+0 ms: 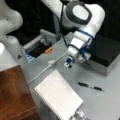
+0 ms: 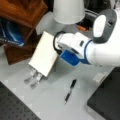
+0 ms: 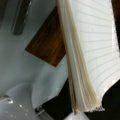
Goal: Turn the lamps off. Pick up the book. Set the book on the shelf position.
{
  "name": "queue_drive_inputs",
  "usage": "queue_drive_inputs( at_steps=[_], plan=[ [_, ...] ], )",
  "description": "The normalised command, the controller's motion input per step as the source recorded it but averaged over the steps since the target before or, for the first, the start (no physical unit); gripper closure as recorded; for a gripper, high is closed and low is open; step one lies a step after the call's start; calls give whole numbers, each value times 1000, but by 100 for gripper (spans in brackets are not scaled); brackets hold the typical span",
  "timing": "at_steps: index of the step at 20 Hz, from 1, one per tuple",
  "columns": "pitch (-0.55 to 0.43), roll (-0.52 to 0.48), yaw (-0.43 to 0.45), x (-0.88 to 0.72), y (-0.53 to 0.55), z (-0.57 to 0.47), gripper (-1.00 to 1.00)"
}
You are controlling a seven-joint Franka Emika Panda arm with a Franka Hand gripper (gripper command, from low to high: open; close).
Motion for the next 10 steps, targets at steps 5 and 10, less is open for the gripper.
queue_drive_inputs(
  at_steps=[5, 10],
  plan=[
    [158, -369, 24, 144, -20, -104, -100],
    [134, -433, -11, 179, 32, -123, -100]
  ],
)
